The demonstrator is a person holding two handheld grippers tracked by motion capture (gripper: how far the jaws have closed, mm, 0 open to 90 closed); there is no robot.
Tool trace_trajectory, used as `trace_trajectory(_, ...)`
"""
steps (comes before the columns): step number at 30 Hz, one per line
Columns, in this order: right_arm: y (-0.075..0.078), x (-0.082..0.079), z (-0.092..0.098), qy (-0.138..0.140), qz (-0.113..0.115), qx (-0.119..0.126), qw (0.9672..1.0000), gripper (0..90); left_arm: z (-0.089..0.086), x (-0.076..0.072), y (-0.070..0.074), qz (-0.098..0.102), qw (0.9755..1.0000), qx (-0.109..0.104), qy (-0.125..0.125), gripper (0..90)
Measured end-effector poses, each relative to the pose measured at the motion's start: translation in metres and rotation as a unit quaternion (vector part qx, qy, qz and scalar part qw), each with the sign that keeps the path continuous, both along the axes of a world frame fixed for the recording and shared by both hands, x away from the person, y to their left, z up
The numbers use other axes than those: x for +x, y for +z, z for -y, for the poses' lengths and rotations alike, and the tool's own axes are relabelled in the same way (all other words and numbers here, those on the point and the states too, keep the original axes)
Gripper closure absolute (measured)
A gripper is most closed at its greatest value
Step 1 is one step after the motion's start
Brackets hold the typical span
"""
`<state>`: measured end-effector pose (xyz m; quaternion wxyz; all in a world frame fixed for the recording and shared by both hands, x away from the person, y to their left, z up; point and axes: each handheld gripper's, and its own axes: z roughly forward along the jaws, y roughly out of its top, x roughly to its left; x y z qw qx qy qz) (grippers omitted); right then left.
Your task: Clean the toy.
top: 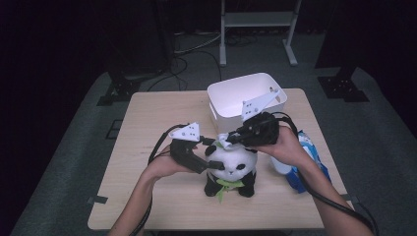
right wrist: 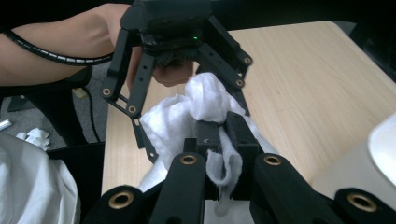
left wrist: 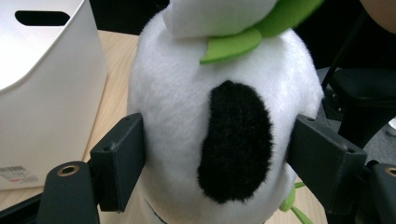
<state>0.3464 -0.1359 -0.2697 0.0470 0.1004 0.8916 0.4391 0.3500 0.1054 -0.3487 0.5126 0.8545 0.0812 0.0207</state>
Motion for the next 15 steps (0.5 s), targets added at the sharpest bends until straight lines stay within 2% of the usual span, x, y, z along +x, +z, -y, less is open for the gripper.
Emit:
trace_trajectory(3, -0.001, -0.001, 0.013, -0.012, 0.003, 0.002, 0.9999, 84.9, 0.003, 0.0, 0.002, 0.004, 1.0, 0.005, -0.001, 22.0)
trace_trajectory(11, -0.01, -0.001, 0.049, -0.052, -0.009, 0.009, 0.9985, 84.7, 0.006, 0.001, 0.003, 0.001, 1.0, 0.008, -0.002, 21.9)
trace_trajectory(15, -0.013, 0.001, 0.054, -0.054, -0.017, 0.018, 0.9982, 84.7, 0.007, 0.002, 0.004, 0.001, 0.9999, 0.01, -0.003, 21.7)
